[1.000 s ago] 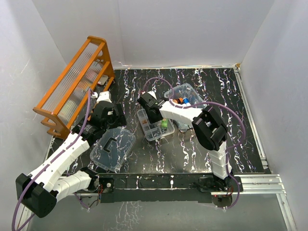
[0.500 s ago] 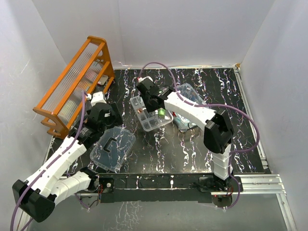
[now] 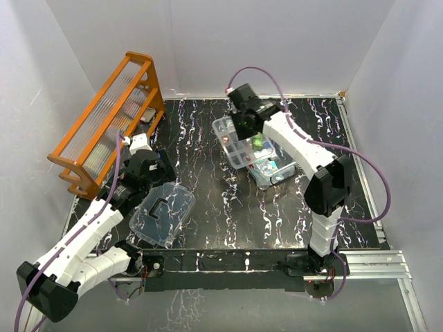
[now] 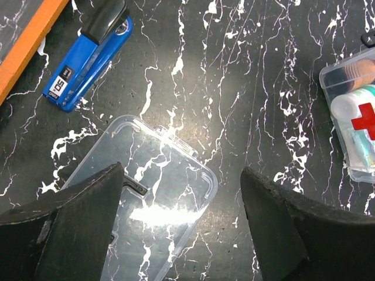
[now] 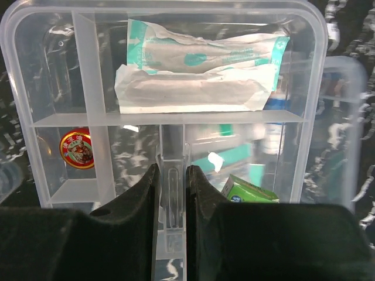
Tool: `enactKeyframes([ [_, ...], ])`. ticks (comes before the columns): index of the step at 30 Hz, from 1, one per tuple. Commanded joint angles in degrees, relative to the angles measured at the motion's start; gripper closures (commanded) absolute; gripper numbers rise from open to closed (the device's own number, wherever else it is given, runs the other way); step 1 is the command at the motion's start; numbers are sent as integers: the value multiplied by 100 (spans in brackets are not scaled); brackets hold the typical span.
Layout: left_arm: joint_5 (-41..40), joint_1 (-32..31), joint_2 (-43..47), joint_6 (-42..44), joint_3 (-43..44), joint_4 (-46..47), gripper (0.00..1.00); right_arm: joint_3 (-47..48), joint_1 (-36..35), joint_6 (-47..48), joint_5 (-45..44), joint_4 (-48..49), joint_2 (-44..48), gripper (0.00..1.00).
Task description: Organize the medicine kit
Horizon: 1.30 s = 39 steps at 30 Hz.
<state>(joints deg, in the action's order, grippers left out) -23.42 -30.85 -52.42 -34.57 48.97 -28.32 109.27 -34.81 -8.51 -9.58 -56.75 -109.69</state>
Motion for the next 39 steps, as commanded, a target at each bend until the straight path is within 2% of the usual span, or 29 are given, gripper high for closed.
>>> enactKeyframes([
  [1, 125, 28, -35, -10, -69, 44, 20, -70, 759, 613, 329, 93, 588, 100],
  [6, 261, 27, -155, -12, -52, 97, 20, -497, 1599, 1126, 652, 318, 779, 100],
  [10, 341, 32, -248, 29, -20, 115, 20, -818, 1895, 1572, 888, 470, 934, 100],
  [30, 455, 28, -500, 73, 22, 244, 20, -1407, 1802, 2096, 1672, 624, 929, 100],
  [39, 451, 27, -448, 20, -66, 217, 20, -1514, 1675, 2077, 1558, 736, 784, 100],
])
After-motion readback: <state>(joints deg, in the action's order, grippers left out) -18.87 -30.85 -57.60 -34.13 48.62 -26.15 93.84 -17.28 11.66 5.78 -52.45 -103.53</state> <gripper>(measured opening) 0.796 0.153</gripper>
